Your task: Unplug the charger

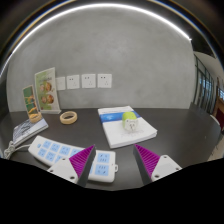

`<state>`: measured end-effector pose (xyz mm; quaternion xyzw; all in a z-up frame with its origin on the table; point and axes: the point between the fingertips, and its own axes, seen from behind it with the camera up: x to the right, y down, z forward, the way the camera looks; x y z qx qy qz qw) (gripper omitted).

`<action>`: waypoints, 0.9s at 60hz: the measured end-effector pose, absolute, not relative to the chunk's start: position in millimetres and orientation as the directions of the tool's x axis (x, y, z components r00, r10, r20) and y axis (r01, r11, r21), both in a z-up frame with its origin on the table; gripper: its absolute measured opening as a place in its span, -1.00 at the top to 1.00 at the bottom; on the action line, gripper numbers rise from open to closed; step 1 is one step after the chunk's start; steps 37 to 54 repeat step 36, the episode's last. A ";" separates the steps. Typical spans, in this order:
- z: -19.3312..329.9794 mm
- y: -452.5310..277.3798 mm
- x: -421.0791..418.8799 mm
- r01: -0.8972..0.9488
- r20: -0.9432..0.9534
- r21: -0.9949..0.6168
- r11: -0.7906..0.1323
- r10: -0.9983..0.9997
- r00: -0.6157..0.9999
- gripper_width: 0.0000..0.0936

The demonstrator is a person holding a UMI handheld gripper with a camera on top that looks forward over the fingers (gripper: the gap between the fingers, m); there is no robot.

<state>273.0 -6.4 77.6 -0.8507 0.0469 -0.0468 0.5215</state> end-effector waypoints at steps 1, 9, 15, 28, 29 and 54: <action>76.2 -14.4 266.6 -0.028 0.035 -0.890 -0.455 -0.129 0.991 -0.65; 61.5 -78.7 229.9 0.029 0.120 -0.866 -0.500 -0.150 0.982 -0.80; 57.8 -113.9 209.3 0.032 0.130 -0.862 -0.505 -0.161 0.978 -0.80; 67.8 -157.0 199.1 0.097 0.178 -0.876 -0.473 -0.129 0.976 -0.80; 69.8 -159.2 199.9 0.100 0.178 -0.877 -0.469 -0.126 0.976 -0.80; 76.1 -171.1 207.6 0.095 0.143 -0.894 -0.438 -0.079 0.987 -0.80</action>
